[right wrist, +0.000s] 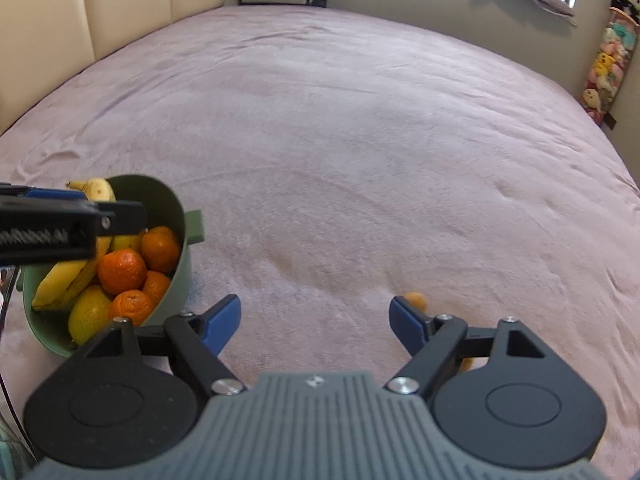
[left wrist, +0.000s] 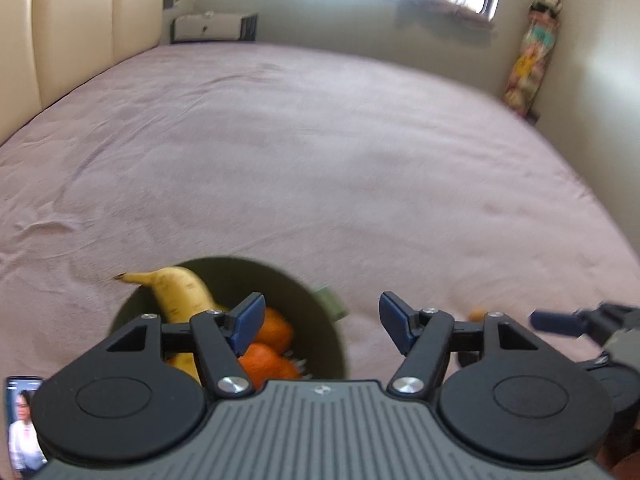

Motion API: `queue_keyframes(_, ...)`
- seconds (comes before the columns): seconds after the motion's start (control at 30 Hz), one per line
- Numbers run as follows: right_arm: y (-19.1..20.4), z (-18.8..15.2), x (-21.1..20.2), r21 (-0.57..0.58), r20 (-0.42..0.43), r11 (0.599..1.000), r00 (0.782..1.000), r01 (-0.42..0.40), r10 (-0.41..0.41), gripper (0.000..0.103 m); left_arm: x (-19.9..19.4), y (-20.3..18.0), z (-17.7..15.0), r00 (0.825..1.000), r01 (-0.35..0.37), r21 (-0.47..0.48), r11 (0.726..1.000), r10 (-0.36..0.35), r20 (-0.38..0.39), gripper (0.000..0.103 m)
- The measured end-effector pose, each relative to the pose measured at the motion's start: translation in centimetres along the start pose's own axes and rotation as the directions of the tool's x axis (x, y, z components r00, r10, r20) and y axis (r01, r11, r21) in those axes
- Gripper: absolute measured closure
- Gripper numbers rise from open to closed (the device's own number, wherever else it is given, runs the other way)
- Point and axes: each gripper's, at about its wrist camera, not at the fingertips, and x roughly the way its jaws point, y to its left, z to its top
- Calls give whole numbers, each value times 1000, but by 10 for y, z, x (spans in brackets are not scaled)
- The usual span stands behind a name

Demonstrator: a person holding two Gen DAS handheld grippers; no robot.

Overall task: Organize fruits
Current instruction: 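Withdraw both open tools from the colander toward the two small brown fruits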

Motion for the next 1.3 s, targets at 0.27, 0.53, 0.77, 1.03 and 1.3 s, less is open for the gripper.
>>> queue_keyframes(0.27, -32, -32, -8, 36, -30, 999, 999, 39, -38, 24, -1, -43, -17, 987, 159, 112, 981, -157, -26, 39)
queue_keyframes(0.53, -77, -69, -4, 121, -70, 985, 991, 123, -116, 45, 23, -88, -46, 961, 271, 207, 940, -253, -111, 55)
queue_keyframes(0.77, -99, -78, 8, 132, -47, 977, 985, 169, -164, 49, 67, -117, -67, 944, 267, 252, 930, -200, -262, 58)
queue_keyframes(1.03, -104, -81, 32, 151, -105, 978, 986, 144, -129, 51, 96, -122, -64, 944, 229, 287, 930, -140, -299, 58)
queue_keyframes(1.3, -107, -75, 46, 175, -105, 977, 989, 125, -108, 55, 113, -124, -55, 950, 240, 301, 923, -159, -269, 58)
